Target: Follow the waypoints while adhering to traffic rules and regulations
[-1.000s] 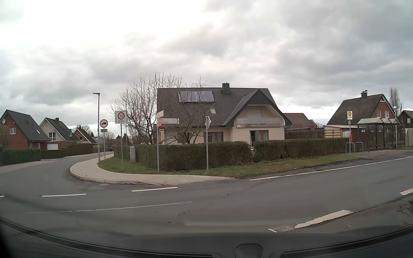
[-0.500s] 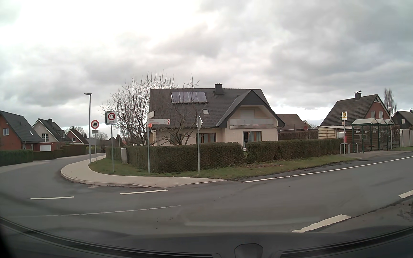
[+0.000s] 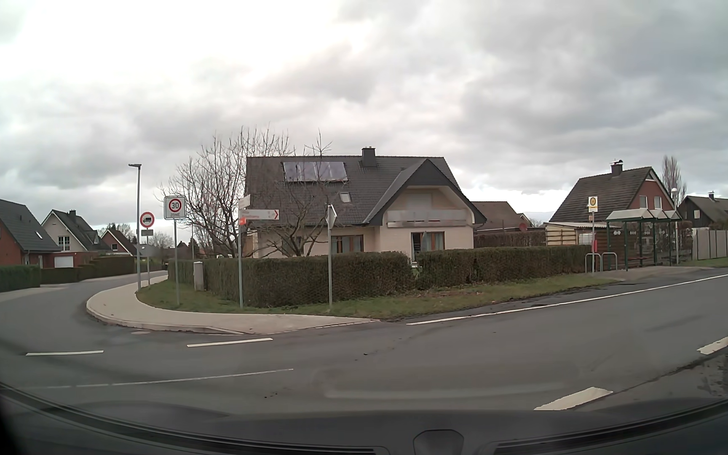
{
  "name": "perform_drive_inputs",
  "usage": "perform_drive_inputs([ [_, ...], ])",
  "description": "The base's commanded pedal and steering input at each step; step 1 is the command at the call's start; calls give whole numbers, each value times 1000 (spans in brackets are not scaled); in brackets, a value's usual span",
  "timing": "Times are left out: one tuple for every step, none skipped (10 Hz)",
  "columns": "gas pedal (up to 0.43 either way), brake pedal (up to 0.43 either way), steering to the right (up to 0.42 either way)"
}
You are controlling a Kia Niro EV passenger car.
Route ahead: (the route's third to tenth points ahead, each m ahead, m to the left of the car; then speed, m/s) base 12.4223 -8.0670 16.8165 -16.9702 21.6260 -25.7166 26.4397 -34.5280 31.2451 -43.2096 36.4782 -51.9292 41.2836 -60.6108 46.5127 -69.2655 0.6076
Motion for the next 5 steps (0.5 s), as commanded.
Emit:
perform_drive_inputs([
  [0, 189, 405],
  [0, 201, 405],
  [0, 220, 405],
  [0, 238, 405],
  [0, 250, 405],
])
